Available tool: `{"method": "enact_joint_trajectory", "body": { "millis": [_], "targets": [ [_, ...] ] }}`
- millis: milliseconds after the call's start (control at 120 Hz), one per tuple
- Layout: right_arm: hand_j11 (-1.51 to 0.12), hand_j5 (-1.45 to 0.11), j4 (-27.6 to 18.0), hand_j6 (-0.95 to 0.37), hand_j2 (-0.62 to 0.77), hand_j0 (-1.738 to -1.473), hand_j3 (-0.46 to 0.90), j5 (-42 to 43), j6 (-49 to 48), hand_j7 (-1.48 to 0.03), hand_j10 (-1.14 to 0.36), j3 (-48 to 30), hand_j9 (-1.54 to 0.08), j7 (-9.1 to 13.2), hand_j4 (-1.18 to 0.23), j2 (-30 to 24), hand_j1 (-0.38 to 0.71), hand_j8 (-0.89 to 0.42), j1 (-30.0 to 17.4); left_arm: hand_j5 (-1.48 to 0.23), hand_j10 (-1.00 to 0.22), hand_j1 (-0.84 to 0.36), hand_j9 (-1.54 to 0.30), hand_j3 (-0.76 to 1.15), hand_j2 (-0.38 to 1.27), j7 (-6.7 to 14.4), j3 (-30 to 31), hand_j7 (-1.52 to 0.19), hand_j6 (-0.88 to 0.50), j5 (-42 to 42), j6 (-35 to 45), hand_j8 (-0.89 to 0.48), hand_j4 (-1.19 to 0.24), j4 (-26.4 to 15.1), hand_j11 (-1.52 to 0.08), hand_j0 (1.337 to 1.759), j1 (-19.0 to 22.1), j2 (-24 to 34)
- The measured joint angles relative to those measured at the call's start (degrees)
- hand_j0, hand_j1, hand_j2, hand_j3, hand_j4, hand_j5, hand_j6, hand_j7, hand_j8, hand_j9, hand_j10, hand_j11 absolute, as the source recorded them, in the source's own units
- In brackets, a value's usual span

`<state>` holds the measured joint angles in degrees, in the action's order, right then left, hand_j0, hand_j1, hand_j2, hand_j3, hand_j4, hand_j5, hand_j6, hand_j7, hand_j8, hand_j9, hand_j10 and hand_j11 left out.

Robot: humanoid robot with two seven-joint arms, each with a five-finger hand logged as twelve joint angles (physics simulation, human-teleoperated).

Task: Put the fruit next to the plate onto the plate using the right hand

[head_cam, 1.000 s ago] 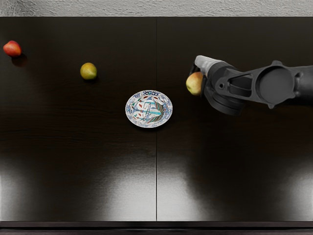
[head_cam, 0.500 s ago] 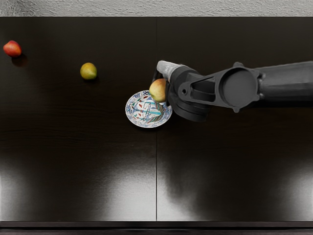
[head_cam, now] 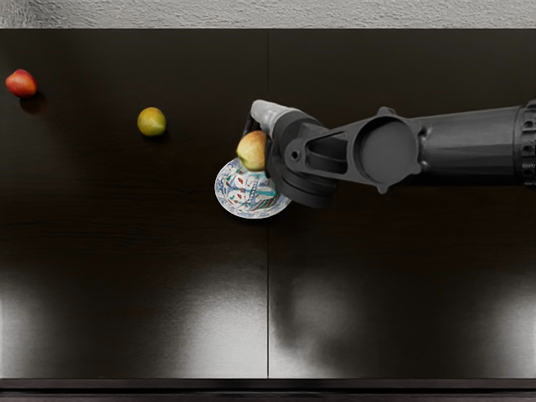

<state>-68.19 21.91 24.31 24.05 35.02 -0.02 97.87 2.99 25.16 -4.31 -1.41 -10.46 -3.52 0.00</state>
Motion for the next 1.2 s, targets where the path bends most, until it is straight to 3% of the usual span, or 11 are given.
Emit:
{"method": "enact_joint_trajectory", "body": {
  "millis": [175,292,400,600,708,842,975,1092,1200],
  "targets": [
    [-0.88,-0.89,2.62,-0.37,0.15,-1.652,0.00,0.29,-0.53,-0.86,-0.65,0.19,-0.88,0.01,-0.53,0.02,0.14,-0.46,-1.63,-0.30,-0.23,0.07,-0.30,0.00,0.05,0.00,0.01,-0.30,-0.23,0.00,0.00,-0.23,-0.23,0.00,-0.30,1.658,0.00,0.00],
    [-0.54,-0.54,3.68,-0.24,0.08,-1.654,0.00,0.44,-0.57,-0.53,-0.40,0.10,-0.54,-0.01,-0.34,0.02,-0.03,-0.30,-1.92,-0.30,-0.23,0.07,-0.30,0.00,0.05,0.00,-0.01,-0.30,-0.23,0.00,0.00,-0.23,-0.23,0.01,-0.30,1.658,0.00,0.00],
    [-0.34,-0.34,3.84,-0.16,0.04,-1.656,0.00,0.33,-0.56,-0.33,-0.25,-0.06,-0.34,-0.02,-0.21,0.02,-0.15,-0.19,-1.86,-0.30,-0.23,0.07,-0.30,0.00,0.05,0.00,0.00,-0.30,-0.23,0.00,0.00,-0.23,-0.23,0.01,-0.30,1.658,0.00,0.00],
    [-0.15,-0.15,3.23,-0.08,0.01,-1.657,0.00,-0.03,-0.51,-0.15,-0.12,-0.21,-0.15,-0.02,-0.10,0.02,-0.25,-0.09,-1.45,-0.30,-0.23,0.07,-0.30,0.00,0.05,0.00,0.00,-0.30,-0.23,0.00,0.00,-0.23,-0.23,0.04,-0.30,1.658,0.00,0.00],
    [-0.11,-0.11,-0.23,-0.06,0.01,-1.658,0.00,-0.24,-0.47,-0.11,-0.08,-0.93,-0.11,-0.02,-0.07,-0.13,-0.27,-0.07,-0.09,-0.30,-0.23,0.07,-0.30,0.00,0.05,0.00,0.02,-0.30,-0.23,0.00,0.00,-0.23,-0.23,0.02,-0.30,1.658,0.08,0.00],
    [-0.08,-0.08,-8.13,-0.05,0.00,-1.658,0.00,-1.25,-0.52,-0.07,-0.06,-11.21,-0.08,-0.02,-0.05,-6.62,-0.29,-0.05,-1.87,-0.30,-0.23,0.07,-0.30,0.00,0.05,0.00,0.01,-0.30,-0.23,0.00,0.00,-0.23,-0.23,0.00,-0.30,1.658,0.26,0.00],
    [-0.06,-0.06,-12.46,-0.04,0.00,-1.658,0.00,-3.38,-0.79,-0.06,-0.05,-19.36,-0.06,-0.02,-0.04,-13.39,-0.30,-0.04,-5.63,-0.30,-0.23,0.07,-0.30,0.00,0.05,0.00,0.00,-0.30,-0.23,0.00,0.00,-0.23,-0.23,0.00,-0.30,1.658,0.26,0.00],
    [-0.05,-0.05,-14.41,-0.04,0.00,-1.658,0.00,-3.99,-6.98,-0.05,-0.04,-31.00,-0.05,-0.02,-0.04,-16.72,-0.31,-0.04,-13.64,-0.30,-0.23,0.07,-0.30,0.00,0.05,0.00,0.04,-0.30,-0.23,0.00,0.00,-0.23,-0.23,0.04,-0.30,1.658,0.26,0.00],
    [-0.05,-0.05,-12.89,-0.04,0.00,-1.658,0.00,-7.86,-24.42,-0.05,-0.04,-44.76,-0.05,-0.02,-0.04,-19.31,-0.31,-0.04,-24.16,-0.30,-0.23,0.07,-0.30,0.00,0.05,0.00,0.05,-0.30,-0.23,0.00,0.00,-0.23,-0.23,0.07,-0.30,1.658,0.26,0.00]
  ]
}}
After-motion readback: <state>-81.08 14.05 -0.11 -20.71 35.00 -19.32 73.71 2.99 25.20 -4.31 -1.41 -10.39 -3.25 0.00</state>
